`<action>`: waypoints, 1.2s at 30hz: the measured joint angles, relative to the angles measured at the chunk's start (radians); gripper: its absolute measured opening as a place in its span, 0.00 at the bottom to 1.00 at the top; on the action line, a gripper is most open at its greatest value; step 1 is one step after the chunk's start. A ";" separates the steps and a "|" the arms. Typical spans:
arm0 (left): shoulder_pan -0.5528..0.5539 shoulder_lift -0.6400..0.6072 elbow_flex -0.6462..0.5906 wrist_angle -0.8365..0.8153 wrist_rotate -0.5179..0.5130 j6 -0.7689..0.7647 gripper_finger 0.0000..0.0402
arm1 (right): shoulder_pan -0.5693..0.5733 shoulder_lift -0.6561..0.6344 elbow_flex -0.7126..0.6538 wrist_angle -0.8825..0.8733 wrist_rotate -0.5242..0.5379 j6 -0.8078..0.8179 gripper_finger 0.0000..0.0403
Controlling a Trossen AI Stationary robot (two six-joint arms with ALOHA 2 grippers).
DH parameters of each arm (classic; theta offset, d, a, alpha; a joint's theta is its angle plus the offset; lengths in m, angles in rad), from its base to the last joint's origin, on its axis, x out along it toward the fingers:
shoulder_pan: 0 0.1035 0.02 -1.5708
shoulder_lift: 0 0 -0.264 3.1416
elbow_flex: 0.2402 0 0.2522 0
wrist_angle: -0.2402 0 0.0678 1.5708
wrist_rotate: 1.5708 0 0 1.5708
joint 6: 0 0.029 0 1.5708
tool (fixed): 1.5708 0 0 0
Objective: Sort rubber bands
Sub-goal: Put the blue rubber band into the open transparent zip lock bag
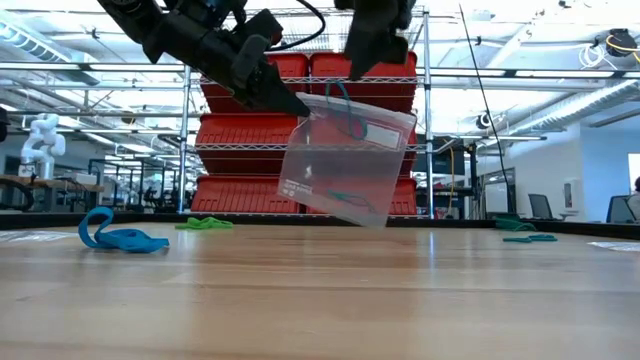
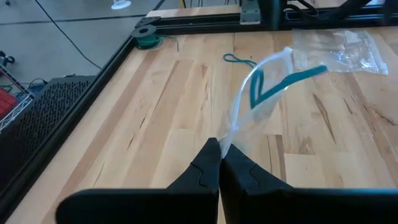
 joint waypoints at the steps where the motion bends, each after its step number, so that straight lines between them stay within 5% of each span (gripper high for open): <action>1: 0.000 0.000 0.000 0.000 0.000 0.000 0.00 | 0.007 0.000 0.017 -0.024 0.052 -0.005 0.51; 11: 0.000 0.000 0.000 -0.005 0.000 0.000 0.00 | 0.069 0.043 0.029 -0.030 0.203 -0.044 0.02; 14: 0.000 0.000 0.000 -0.006 0.000 0.000 0.00 | 0.079 0.048 0.029 -0.048 0.269 -0.045 0.03; 36: 0.000 0.000 0.000 -0.006 0.000 -0.002 0.00 | 0.075 0.047 -0.096 0.088 0.273 -0.020 0.00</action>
